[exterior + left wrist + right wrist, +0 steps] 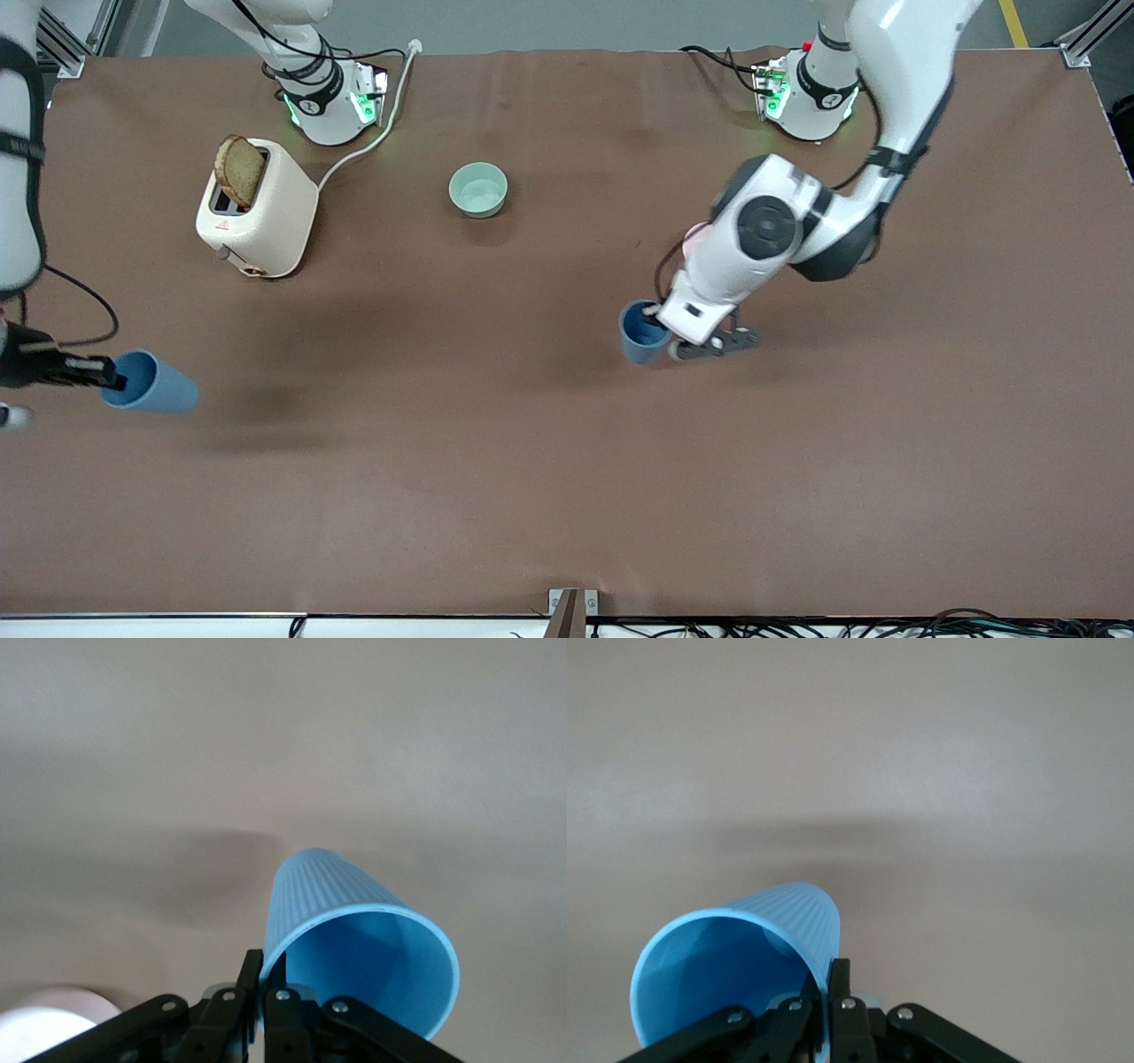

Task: Stack blue cups with both arms
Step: 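Lower the blue cup upright at the table center and open the left gripper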

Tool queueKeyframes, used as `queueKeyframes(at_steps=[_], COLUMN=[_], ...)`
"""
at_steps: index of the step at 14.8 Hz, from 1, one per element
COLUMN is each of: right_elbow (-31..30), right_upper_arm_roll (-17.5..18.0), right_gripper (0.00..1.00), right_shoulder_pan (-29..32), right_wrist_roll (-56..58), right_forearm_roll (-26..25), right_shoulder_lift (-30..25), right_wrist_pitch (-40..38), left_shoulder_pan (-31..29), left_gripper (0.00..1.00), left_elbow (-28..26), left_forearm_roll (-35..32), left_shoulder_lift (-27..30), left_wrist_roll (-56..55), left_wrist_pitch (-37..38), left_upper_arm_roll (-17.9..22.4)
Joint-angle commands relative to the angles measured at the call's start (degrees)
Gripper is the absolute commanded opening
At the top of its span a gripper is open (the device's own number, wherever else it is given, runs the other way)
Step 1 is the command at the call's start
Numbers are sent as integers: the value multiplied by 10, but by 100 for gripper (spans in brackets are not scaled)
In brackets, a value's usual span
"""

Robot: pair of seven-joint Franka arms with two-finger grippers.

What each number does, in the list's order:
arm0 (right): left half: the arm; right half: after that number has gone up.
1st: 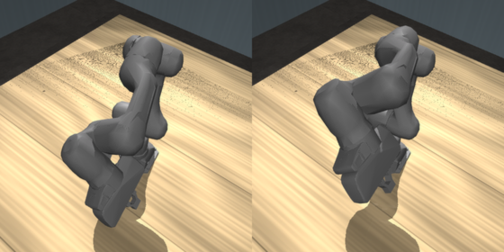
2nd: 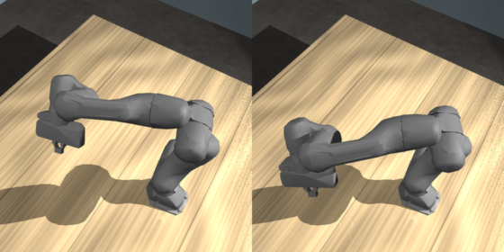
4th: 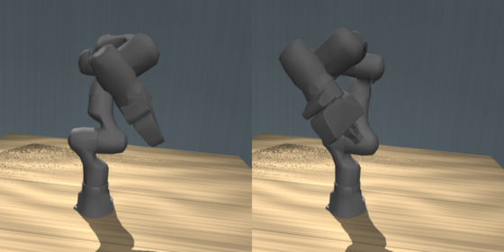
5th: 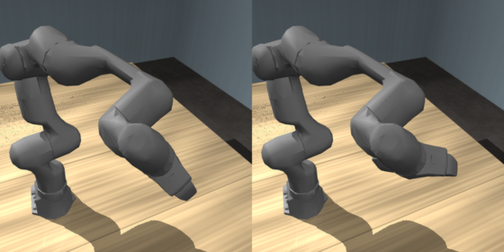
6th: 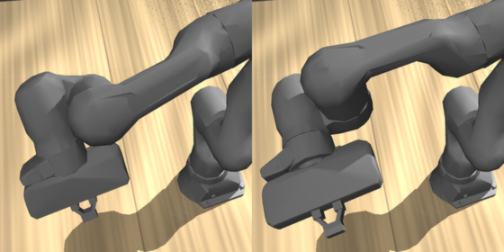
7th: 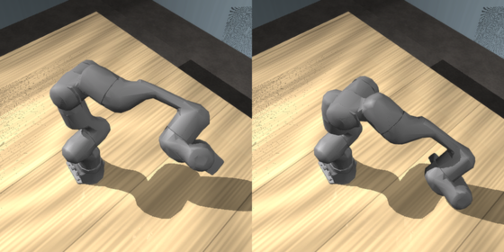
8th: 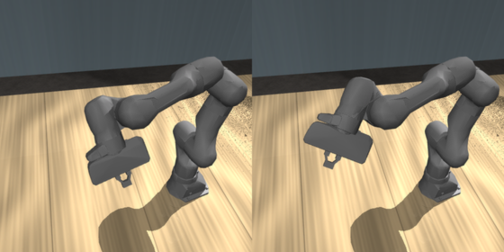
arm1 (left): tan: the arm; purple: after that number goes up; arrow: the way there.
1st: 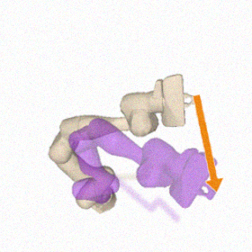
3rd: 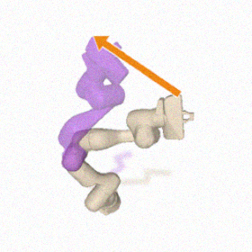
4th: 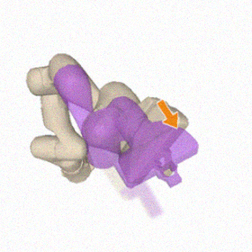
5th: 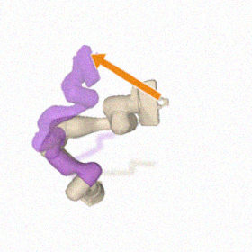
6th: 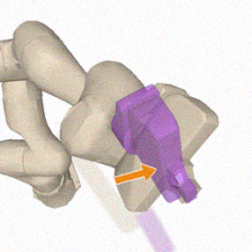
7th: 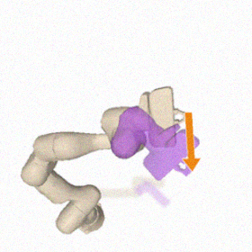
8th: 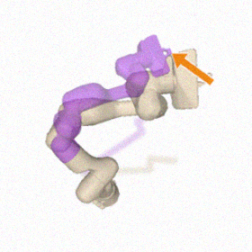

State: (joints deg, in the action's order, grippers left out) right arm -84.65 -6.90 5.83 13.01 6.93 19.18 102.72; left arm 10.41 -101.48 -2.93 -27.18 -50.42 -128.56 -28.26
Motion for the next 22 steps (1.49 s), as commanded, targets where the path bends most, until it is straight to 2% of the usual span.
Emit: queueKeyframes(at_steps=[1,5,8,11,12,13,14,15,17,19,20,22], right_elbow=[-35,-37,-38,-44,-53,-57,-57,-57,-60,-97,-124,-132], right_upper_arm_roll=[0,1,1,4,9,11,14,15,15,15,15,15], right_gripper=[3,3,2,0,0,0,0,0,0,0,0,0], right_shoulder_pan=[-26,-38,-42,-44,-45,-48,-59,-69,-72,-72,-72,-72], right_wrist_roll=[-67,-116,-126,-127,-127,-127,-127,-127,-127,-127,-127,-127], right_forearm_roll=[-32,-35,-47,-56,-58,-69,-88,-102,-104,-104,-104,-101], right_shoulder_lift=[-97,-174,-189,-201,-209,-217,-220,-223,-227,-252,-271,-276], right_wrist_pitch=[-68,-163,-179,-177,-175,-174,-171,-170,-169,-141,-121,-117], left_shoulder_pan=[41,97,151,161,161,161,160,158,152,132,115,91], left_gripper=[0,0,0,3,15,38,71,99,100,100,100,100], left_elbow=[72,157,161,161,161,161,161,162,166,174,190,207], left_forearm_roll=[-8,-9,-6,-7,-6,-7,-8,-9,-26,-54,-58,-58], left_shoulder_lift=[-67,-138,-147,-156,-157,-157,-154,-149,-127,-98,-81,-39], left_wrist_roll=[-59,-127,-132,-147,-147,-147,-147,-144,-142,-138,-129,-86], left_wrist_pitch=[9,9,7,6,5,5,6,7,11,39,72,137], left_upper_arm_roll=[4,18,68,72,72,72,73,73,81,87,86,86])
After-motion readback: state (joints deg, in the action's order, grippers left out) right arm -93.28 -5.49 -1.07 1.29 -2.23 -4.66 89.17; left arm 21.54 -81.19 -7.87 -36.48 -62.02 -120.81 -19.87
